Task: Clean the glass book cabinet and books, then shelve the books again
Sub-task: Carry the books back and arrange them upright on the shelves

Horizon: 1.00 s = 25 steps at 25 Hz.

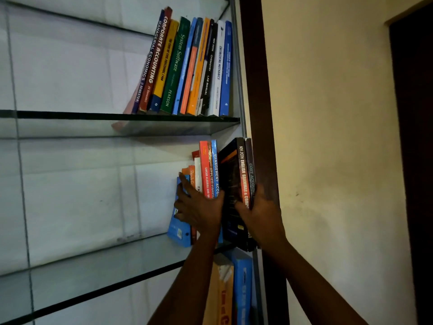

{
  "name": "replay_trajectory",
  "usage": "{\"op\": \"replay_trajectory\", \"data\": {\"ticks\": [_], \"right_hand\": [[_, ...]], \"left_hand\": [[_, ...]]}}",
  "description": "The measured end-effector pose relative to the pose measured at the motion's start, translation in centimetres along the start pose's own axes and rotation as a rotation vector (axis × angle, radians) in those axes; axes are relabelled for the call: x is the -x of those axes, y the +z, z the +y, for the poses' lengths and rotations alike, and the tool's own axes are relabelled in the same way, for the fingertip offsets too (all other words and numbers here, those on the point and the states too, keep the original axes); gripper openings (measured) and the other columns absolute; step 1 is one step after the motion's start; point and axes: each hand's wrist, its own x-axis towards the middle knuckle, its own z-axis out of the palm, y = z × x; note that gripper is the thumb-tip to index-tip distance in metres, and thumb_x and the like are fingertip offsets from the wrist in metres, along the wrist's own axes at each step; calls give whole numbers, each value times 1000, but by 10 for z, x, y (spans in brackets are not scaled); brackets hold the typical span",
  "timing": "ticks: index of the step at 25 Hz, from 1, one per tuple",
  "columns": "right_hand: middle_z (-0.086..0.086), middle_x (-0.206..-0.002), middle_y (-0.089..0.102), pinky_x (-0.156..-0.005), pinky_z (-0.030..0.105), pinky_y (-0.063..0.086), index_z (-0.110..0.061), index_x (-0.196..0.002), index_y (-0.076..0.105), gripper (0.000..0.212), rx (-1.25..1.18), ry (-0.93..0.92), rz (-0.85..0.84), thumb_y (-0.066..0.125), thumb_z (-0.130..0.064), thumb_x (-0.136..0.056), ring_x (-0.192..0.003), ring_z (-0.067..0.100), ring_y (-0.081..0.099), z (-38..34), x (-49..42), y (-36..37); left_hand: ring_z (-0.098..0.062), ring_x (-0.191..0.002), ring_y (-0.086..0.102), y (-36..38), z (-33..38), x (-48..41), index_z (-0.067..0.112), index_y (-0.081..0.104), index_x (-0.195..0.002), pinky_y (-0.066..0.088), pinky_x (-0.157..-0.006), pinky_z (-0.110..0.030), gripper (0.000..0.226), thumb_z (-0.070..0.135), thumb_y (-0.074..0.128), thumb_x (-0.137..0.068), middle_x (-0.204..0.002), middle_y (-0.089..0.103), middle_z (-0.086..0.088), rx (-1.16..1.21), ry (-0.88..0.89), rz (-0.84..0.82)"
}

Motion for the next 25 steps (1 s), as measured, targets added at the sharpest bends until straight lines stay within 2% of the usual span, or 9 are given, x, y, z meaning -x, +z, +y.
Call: {"op": "replay_trajectory", "data": {"ticks": [4,6,8,11,15,18,20,22,25], "right_hand": [[8,-129,55,-57,1,38,-14,-142,24,64,81,3,-6,58,-30,-90,-100,16,61,1,15,-18],[8,-128,55,-58,-1,37,-14,-141,27,62,55,-10,1,58,-29,-90,-98,13,59,-2,22,-25],[6,-126,57,-66,7,40,-16,-140,27,61,48,-24,3,58,-31,-90,-92,8,56,-4,27,-32],[6,-124,59,-73,18,46,-18,-139,30,59,45,-27,-23,58,-33,-90,-95,13,60,-6,31,-48],[5,-117,62,-74,21,50,-19,-136,35,55,39,-40,-23,59,-33,-89,-90,14,62,-7,42,-75],[-1,-109,63,-70,16,48,-23,-135,37,53,-37,-32,-3,60,-30,-88,-83,9,59,-10,55,-95],[-7,-103,60,-67,11,47,-25,-133,40,51,-105,-18,-1,61,-30,-87,-80,4,59,-13,64,-106],[-12,-99,60,-63,8,47,-29,-128,42,45,-173,-7,-8,61,-28,-86,-81,0,60,-14,74,-112],[-18,-95,60,-63,8,49,-34,-120,43,39,-266,15,-29,62,-25,-87,-84,-1,61,-18,83,-109]], "left_hand": [[-37,-137,20,1,4,-1,22,-4,-150,18,-107,-58,116,54,73,-70,-154,15,-13,-50,5,-97],[-36,-140,16,-6,-1,-7,22,-7,-150,18,-109,-60,122,58,74,-67,-155,11,-13,-9,64,-197],[-32,-140,20,-16,-14,-16,23,-3,-150,21,-112,-56,125,66,71,-59,-154,17,-11,110,163,-321],[-24,-132,40,-21,-45,-23,25,18,-147,36,-105,-55,114,78,64,-57,-145,38,-7,254,244,-404],[-29,-137,33,1,-68,-30,28,9,-148,33,-105,-60,114,81,59,-61,-151,28,-10,231,287,-474],[-33,-137,30,10,-63,-40,21,6,-150,29,-108,-59,125,89,51,-55,-151,28,-15,158,301,-499],[-33,-131,39,1,-58,-45,19,13,-149,36,-104,-58,116,83,54,-62,-146,36,-17,144,280,-541],[-27,-120,53,-13,-54,-42,21,23,-146,45,-97,-54,91,64,61,-76,-137,47,-13,194,266,-570],[-27,-114,57,-15,-66,-43,20,20,-147,48,-91,-57,94,53,70,-74,-131,53,-12,207,206,-534]]}}
